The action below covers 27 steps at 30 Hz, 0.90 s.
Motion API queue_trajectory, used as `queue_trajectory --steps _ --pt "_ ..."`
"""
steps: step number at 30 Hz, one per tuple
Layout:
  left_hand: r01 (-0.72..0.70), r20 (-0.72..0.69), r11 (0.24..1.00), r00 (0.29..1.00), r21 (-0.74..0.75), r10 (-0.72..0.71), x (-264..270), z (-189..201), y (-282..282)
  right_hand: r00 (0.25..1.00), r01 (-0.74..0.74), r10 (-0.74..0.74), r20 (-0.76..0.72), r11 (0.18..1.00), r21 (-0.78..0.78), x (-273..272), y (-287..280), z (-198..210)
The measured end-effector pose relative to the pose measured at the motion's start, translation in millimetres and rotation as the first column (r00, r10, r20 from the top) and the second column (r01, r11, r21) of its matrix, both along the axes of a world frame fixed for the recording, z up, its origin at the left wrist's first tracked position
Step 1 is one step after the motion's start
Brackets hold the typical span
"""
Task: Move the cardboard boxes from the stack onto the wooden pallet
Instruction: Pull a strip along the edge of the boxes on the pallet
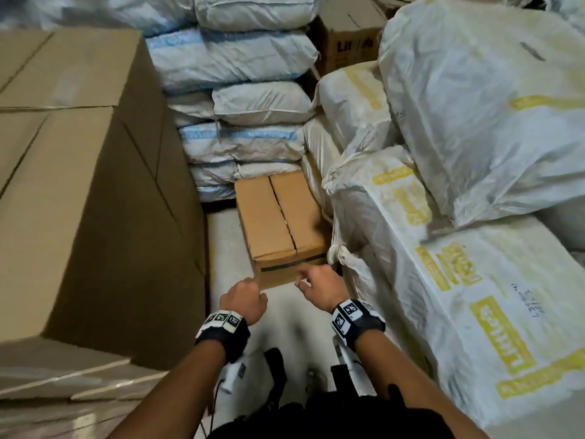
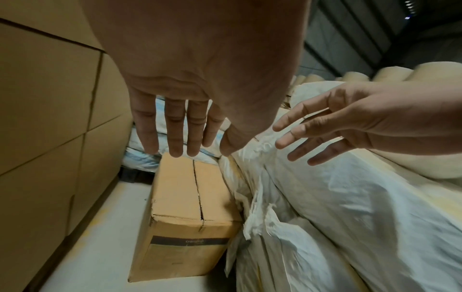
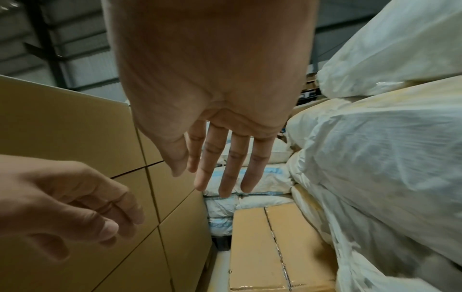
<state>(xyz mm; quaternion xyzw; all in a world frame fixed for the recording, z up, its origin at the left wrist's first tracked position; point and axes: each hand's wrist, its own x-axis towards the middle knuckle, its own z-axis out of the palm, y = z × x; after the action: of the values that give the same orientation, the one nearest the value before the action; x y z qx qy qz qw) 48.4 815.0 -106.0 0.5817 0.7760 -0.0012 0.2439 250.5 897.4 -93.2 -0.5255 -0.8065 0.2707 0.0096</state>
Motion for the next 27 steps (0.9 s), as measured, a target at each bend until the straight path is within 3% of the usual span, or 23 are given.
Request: queue_trajectory --steps 10,19,27 --pt "-0.282 -0.002 0.959 0.96 -0.016 0.282 -3 8 48 0.956 -0.285 0.282 -0.083 0.958 -0.03 -36 115 -6" --pt "-0.456 0.016 0.889 0.89 -0.036 0.456 -88 -12 105 0.914 -0.401 0.395 -0.087 0.914 -0.062 -140 190 -30" --pt "-0.491 0.042 0.869 0.869 -0.053 0.494 -163 -24 163 0.888 -0.447 0.434 -0.153 0.893 -0.062 -226 273 -29"
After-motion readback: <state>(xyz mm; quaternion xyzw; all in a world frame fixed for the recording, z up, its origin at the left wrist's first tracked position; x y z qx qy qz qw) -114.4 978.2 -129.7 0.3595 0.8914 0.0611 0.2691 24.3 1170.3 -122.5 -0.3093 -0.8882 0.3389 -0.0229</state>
